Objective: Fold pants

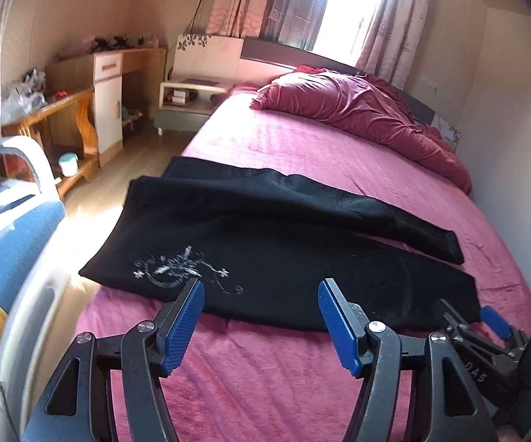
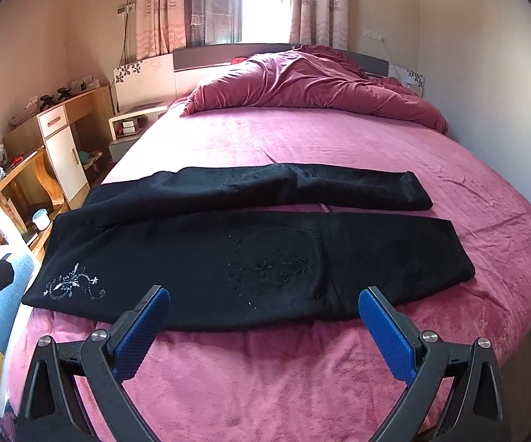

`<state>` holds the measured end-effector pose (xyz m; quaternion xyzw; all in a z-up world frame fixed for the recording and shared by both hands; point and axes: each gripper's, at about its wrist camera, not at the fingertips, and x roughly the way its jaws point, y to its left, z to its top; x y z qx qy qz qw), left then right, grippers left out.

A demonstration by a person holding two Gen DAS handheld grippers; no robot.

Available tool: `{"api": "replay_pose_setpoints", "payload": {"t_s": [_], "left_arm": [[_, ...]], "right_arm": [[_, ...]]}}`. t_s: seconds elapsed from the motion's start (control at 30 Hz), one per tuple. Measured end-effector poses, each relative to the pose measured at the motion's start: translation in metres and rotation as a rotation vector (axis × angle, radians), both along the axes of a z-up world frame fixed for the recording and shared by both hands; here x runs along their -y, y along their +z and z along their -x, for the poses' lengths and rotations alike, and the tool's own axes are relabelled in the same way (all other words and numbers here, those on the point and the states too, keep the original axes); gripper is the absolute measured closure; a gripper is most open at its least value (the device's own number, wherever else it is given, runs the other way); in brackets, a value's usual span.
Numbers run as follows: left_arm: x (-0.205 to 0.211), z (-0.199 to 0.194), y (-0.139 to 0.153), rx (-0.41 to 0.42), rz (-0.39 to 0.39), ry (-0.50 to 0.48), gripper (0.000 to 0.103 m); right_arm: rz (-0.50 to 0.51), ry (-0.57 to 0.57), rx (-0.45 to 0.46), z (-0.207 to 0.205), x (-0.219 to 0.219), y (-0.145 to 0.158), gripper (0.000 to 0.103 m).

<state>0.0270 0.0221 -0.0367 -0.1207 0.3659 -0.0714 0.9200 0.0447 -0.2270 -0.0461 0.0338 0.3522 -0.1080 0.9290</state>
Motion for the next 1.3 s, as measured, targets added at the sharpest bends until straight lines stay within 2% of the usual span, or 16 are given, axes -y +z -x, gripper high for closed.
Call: {"api": "replay_pose_setpoints", "payload": {"t_s": [0.07, 0.2, 0.3, 0.37, 0.43, 0.5, 0.53, 0.63, 0.8, 0.83, 0.87, 0.93, 1.03, 1.23, 1.27, 1.3], "left_arm": [[-0.004, -0.004, -0.005, -0.013, 0.049, 0.013, 0.037], [-0.005, -0.016, -0.011, -0.040, -0.032, 0.036, 0.036], [-0.016, -0.027, -0.021, -0.066, -0.025, 0.048, 0.036], [-0.030, -0.035, -0.033, -0.100, 0.004, 0.057, 0.037], [-0.047, -0.044, -0.048, -0.145, 0.070, 0.067, 0.036], [-0.066, -0.053, -0.064, -0.199, 0.110, 0.102, 0.036], [-0.076, -0.056, -0.071, -0.220, 0.122, 0.119, 0.033], [-0.102, -0.063, -0.090, -0.253, 0.129, 0.179, 0.002], [-0.138, -0.071, -0.114, -0.325, 0.175, 0.265, 0.001], [-0.145, -0.074, -0.117, -0.337, 0.178, 0.288, 0.008], [-0.151, -0.077, -0.121, -0.348, 0.194, 0.300, 0.024], [-0.162, -0.083, -0.127, -0.377, 0.203, 0.342, 0.040], [-0.174, -0.093, -0.134, -0.393, 0.240, 0.382, 0.054], [-0.190, -0.117, -0.153, -0.420, 0.358, 0.456, 0.056], [-0.191, -0.121, -0.155, -0.425, 0.370, 0.465, 0.065], [-0.192, -0.125, -0.157, -0.427, 0.371, 0.468, 0.069]], "right_arm": [[-0.033, -0.007, -0.010, -0.002, 0.009, -0.006, 0.000], [-0.107, 0.000, -0.036, -0.004, 0.032, -0.020, 0.000], [-0.221, -0.033, -0.072, -0.005, 0.061, -0.034, 0.000], [-0.284, -0.081, -0.092, -0.005, 0.084, -0.046, 0.000], [-0.354, -0.131, -0.131, -0.006, 0.109, -0.059, 0.001], [-0.403, -0.187, -0.145, -0.006, 0.134, -0.071, 0.006], [-0.416, -0.205, -0.152, -0.007, 0.145, -0.075, 0.011], [-0.462, -0.273, -0.180, -0.013, 0.174, -0.090, 0.017], [-0.565, -0.358, -0.197, -0.025, 0.211, -0.113, 0.022], [-0.573, -0.382, -0.202, -0.027, 0.216, -0.118, 0.022], [-0.593, -0.401, -0.202, -0.029, 0.222, -0.123, 0.022], [-0.617, -0.421, -0.188, -0.031, 0.229, -0.129, 0.022], [-0.619, -0.436, -0.179, -0.038, 0.234, -0.129, 0.023], [-0.599, -0.456, -0.180, -0.061, 0.250, -0.128, 0.042], [-0.600, -0.461, -0.179, -0.063, 0.253, -0.129, 0.044], [-0.598, -0.465, -0.180, -0.065, 0.257, -0.130, 0.053]]}}
